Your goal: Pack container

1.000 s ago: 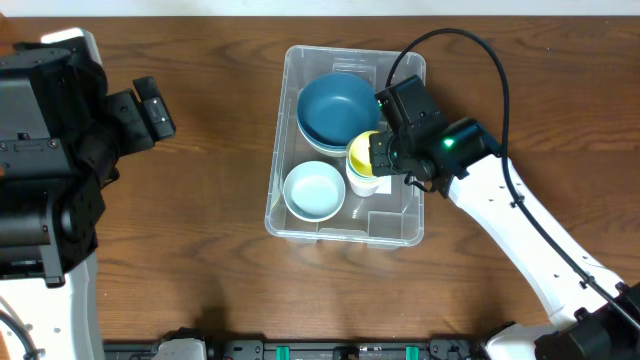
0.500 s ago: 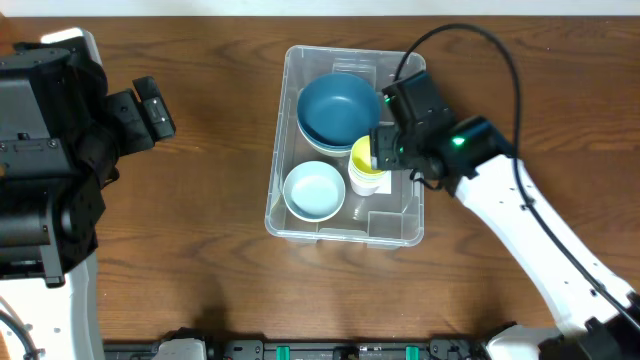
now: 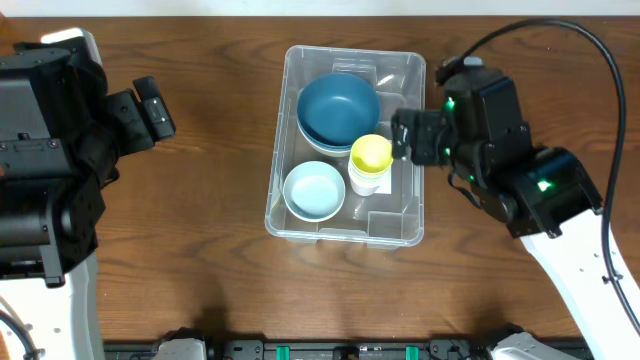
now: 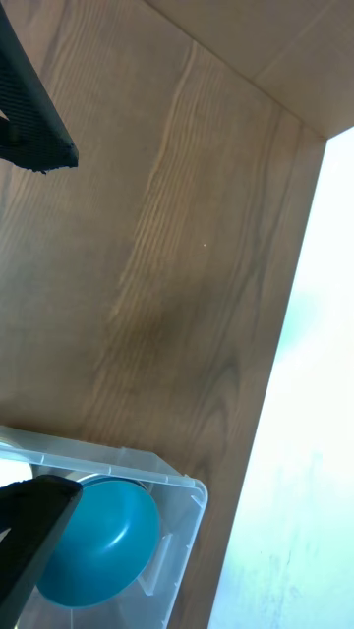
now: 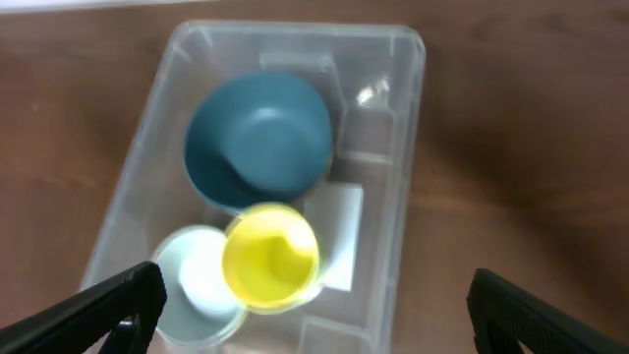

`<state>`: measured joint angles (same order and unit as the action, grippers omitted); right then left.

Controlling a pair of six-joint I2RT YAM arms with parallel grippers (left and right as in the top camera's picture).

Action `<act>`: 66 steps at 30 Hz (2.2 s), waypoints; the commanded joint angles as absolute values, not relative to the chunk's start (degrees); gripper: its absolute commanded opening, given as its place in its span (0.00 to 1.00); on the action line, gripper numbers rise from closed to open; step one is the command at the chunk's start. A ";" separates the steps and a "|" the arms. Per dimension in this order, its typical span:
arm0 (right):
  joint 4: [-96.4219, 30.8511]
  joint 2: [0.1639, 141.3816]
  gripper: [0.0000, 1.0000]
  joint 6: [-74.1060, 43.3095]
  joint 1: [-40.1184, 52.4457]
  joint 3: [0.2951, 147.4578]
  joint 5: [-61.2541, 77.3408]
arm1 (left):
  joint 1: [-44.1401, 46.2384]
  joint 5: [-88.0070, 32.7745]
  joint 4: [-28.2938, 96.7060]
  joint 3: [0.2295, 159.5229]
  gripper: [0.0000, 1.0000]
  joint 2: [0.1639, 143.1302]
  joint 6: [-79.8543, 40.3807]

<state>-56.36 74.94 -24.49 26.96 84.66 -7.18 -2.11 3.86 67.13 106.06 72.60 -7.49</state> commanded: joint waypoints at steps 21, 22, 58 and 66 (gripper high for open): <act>-63.72 44.97 0.99 -13.65 16.88 77.80 -22.48 | -2.28 4.56 67.29 106.15 0.98 72.64 -7.60; -63.33 43.22 0.99 -13.76 14.74 75.53 -22.02 | -2.28 4.56 67.29 106.15 0.98 72.64 -7.60; -29.30 0.80 0.99 -18.20 1.04 8.12 -9.63 | -2.28 4.56 67.29 106.15 0.98 72.64 -7.60; -29.32 0.82 0.99 -18.17 1.04 8.12 -9.58 | -2.28 4.56 67.29 106.15 0.98 72.64 -7.60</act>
